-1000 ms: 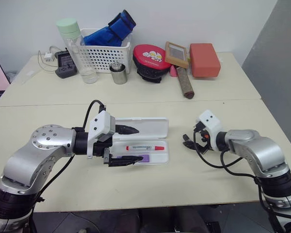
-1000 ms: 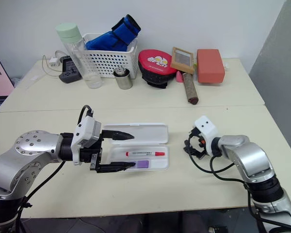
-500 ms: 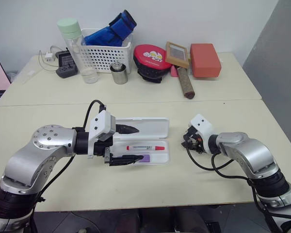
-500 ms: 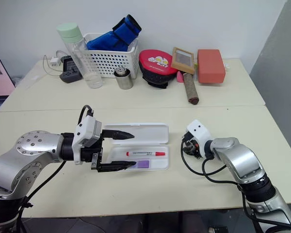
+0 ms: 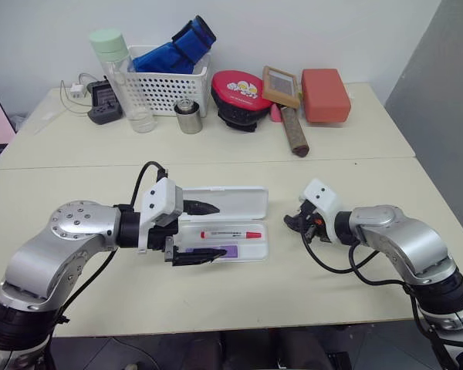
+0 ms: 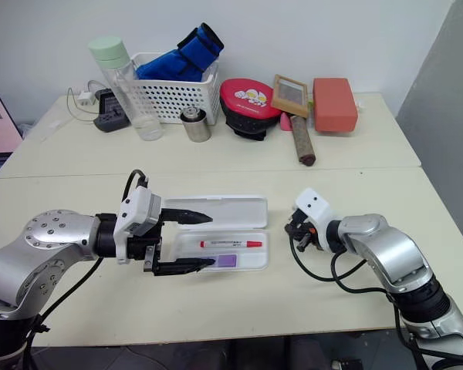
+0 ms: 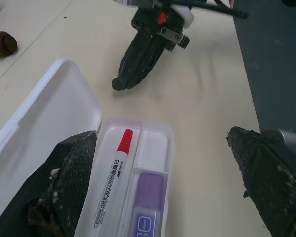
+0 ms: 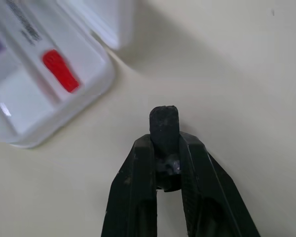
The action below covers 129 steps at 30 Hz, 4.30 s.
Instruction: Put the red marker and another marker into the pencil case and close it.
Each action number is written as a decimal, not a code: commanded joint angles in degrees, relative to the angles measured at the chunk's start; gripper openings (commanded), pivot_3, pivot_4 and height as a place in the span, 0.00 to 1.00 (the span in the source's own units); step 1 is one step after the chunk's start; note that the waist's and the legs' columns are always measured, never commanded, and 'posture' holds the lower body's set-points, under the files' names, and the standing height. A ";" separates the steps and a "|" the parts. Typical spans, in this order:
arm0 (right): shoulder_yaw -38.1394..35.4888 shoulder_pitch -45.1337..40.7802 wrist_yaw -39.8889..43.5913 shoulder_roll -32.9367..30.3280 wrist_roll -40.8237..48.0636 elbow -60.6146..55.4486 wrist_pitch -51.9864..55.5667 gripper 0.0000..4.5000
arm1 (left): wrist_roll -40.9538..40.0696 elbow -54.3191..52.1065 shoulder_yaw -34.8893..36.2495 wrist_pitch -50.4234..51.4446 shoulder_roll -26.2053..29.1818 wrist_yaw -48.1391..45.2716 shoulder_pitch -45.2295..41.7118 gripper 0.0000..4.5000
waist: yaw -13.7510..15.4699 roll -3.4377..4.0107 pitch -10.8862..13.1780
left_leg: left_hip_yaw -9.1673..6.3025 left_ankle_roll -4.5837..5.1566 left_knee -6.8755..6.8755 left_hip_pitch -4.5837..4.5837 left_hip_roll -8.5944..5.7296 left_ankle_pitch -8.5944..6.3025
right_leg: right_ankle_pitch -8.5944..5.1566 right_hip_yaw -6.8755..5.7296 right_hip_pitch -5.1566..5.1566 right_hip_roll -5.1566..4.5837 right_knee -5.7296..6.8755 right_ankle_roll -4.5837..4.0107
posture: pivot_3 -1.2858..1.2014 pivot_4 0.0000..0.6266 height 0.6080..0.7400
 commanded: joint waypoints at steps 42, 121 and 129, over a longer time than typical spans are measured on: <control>12.32 -5.99 15.13 3.92 -4.18 3.63 -15.79 0.93 | -2.17 -2.62 8.02 0.12 5.30 -1.30 4.70 1.00 | 0.12 -0.01 0.00 | -0.05 -0.01 0.01 0.01 0.07 0.00 | 0.00 -0.03 0.00 0.05 0.00 -0.01 | 0.52 0.24 1.00; 20.91 -14.52 27.42 12.96 -18.39 26.62 -27.91 0.00 | -10.45 -4.82 26.38 5.54 8.44 -0.66 19.56 1.00 | 0.00 0.04 0.02 | 0.24 -0.06 -0.07 0.28 0.62 -0.01 | 0.15 0.10 0.00 0.31 -0.04 -0.31 | 0.52 0.24 1.00; 16.85 -13.78 27.64 13.66 -13.61 23.08 -24.65 0.00 | -10.24 -3.81 25.81 5.67 8.04 0.23 17.54 1.00 | -0.01 0.04 0.02 | 0.24 -0.06 -0.07 0.32 0.68 -0.02 | 0.15 0.10 0.02 0.36 -0.03 -0.33 | 0.52 0.24 1.00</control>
